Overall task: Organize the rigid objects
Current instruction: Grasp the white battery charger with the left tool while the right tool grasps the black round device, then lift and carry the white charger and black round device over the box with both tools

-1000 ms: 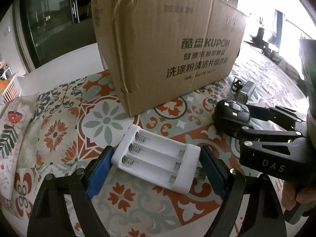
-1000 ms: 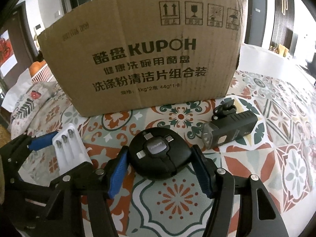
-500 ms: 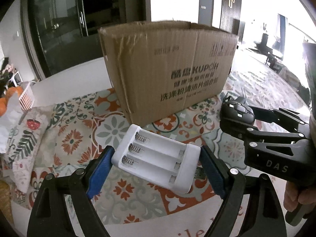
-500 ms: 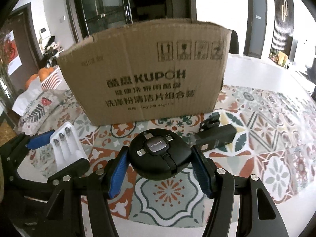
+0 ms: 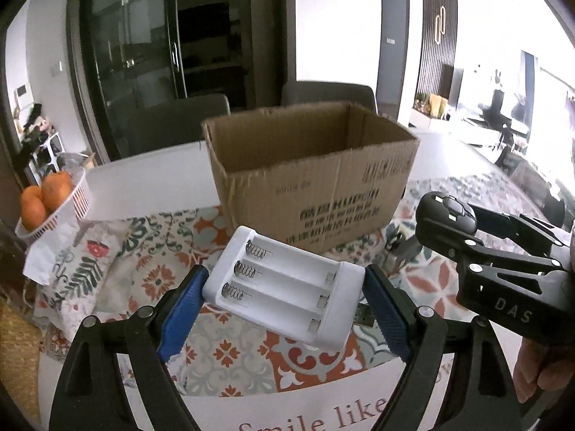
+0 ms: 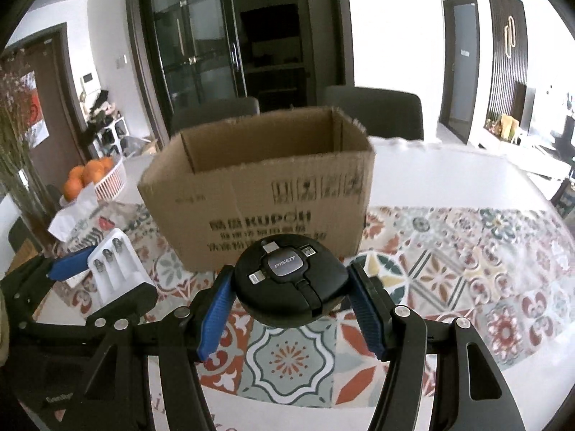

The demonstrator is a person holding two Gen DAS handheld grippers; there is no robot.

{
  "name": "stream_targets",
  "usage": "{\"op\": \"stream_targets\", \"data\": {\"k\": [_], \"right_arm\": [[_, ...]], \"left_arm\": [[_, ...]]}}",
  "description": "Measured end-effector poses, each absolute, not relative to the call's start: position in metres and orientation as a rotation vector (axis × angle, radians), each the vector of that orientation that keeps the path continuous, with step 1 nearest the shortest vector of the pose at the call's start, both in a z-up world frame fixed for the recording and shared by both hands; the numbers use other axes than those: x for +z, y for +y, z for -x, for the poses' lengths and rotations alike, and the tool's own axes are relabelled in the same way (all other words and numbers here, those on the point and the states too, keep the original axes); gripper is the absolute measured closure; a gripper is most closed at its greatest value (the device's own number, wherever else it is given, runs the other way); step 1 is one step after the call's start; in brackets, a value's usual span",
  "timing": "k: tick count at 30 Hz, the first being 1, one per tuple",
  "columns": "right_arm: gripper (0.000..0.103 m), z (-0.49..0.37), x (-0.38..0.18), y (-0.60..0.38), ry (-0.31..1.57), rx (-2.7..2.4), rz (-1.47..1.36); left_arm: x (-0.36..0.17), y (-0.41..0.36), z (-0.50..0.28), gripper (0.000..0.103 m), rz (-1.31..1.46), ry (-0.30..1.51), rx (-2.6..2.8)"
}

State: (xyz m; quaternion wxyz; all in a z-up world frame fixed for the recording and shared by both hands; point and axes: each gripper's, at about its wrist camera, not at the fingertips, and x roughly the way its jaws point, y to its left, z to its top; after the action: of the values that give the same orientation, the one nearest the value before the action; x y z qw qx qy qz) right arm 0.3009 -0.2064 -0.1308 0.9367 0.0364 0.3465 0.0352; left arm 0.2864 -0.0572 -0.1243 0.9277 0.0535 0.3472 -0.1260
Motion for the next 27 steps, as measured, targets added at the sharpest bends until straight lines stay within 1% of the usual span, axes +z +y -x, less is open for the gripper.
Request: {"op": "stream_targets", "data": {"k": [18,27], "right_arm": [[0.040,-0.306,-0.064,-0.221,0.589,0.087,-0.054],[0.040,-0.325,-0.047,-0.222,0.575,0.104,-0.061]], "left_arm": [[-0.062,-0.066,-0.296,0.016,-0.084,0.617,-0.187],[-0.043,-0.067,-0.316,0.016,-0.062,0.605,-0.182]]}}
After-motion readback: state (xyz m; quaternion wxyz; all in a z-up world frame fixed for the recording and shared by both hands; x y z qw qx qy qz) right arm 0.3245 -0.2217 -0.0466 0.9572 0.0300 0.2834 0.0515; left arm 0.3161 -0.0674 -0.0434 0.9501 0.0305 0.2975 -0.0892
